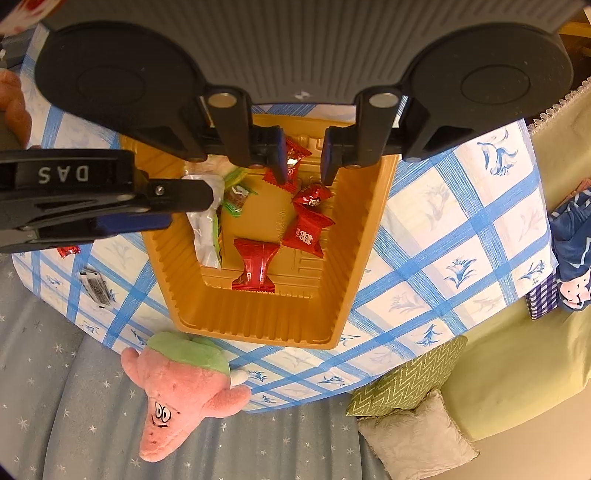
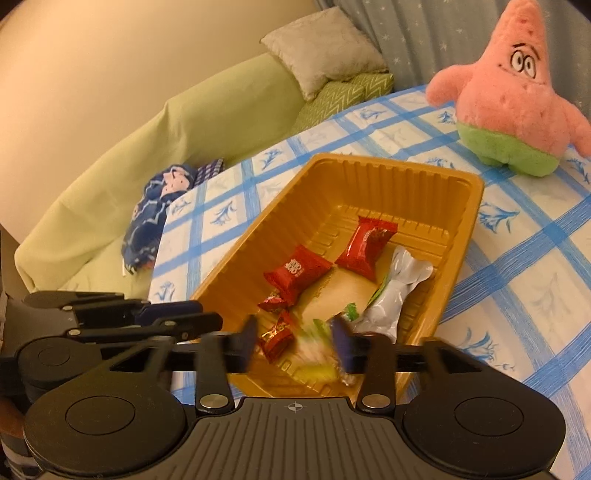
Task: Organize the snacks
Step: 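Open both tools to drop the red and yellow candies into the tray, then move both open tools away from the tray toward the remaining snacks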
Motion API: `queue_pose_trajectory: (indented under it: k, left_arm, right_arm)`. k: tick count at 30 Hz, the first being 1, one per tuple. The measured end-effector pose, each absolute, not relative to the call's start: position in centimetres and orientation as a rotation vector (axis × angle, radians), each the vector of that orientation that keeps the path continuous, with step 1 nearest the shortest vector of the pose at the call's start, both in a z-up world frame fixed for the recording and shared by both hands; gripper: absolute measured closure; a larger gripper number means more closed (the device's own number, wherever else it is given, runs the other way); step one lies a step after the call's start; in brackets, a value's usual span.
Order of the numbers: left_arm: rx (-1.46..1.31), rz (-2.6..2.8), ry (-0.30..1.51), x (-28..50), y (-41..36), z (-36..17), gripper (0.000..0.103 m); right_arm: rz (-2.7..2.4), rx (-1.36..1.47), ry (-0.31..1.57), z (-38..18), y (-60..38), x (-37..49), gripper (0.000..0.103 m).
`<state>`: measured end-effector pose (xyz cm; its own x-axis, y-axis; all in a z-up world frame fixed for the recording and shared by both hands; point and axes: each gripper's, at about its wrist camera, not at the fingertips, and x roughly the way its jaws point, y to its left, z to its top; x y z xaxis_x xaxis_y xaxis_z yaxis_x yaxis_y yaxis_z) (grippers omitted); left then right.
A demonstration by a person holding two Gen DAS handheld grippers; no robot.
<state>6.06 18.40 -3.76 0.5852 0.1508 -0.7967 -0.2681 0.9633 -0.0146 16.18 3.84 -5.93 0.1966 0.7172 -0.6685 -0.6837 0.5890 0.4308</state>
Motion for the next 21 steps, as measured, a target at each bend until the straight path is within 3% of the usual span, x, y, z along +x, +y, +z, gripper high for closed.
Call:
queue_pose_trajectory:
  k: [21]
  left_arm:
    - [-0.172, 0.221, 0.892, 3.8, 14.8, -2.2, 0.081]
  right_arm:
    - [0.904, 0.026, 0.947, -4.1, -1.8, 15.0, 0.044]
